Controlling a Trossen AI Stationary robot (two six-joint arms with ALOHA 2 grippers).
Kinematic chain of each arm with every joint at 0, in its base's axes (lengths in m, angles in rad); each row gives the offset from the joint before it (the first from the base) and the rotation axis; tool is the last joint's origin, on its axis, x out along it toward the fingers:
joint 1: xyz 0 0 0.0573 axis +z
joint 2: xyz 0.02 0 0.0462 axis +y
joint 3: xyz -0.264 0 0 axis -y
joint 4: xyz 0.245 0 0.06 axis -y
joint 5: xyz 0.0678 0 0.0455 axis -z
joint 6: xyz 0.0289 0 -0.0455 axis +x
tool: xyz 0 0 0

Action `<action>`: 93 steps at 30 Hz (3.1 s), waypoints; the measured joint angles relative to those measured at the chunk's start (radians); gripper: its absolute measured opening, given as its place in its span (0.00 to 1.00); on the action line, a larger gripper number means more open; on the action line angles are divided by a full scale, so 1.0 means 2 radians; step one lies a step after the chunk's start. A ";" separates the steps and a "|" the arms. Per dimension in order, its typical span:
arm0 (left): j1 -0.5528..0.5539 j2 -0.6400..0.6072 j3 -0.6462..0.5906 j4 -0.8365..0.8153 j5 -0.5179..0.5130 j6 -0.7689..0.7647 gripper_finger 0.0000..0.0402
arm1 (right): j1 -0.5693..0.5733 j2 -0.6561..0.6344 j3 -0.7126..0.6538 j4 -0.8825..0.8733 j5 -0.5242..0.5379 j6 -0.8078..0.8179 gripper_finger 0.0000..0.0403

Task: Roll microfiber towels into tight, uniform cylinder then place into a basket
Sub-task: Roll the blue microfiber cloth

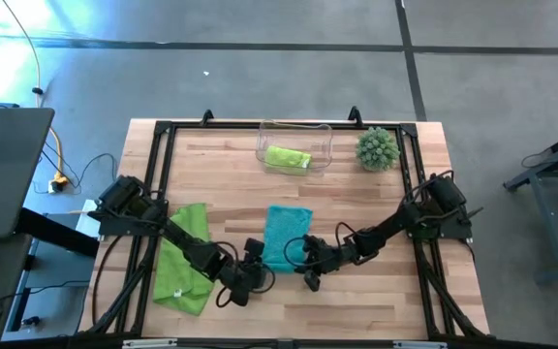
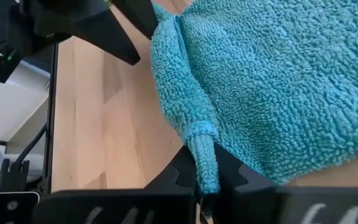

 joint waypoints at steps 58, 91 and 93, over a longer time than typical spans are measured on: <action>0.067 0.043 0.001 0.068 0.129 -0.060 0.35 | 0.072 -0.068 -0.002 -0.146 0.133 -0.361 0.45; 0.067 0.043 0.000 0.069 0.131 -0.082 0.35 | 0.071 -0.038 0.017 -0.215 0.184 -0.272 0.45; 0.067 0.040 0.000 0.069 0.129 -0.089 0.35 | 0.071 -0.039 0.018 -0.233 0.181 -0.232 0.45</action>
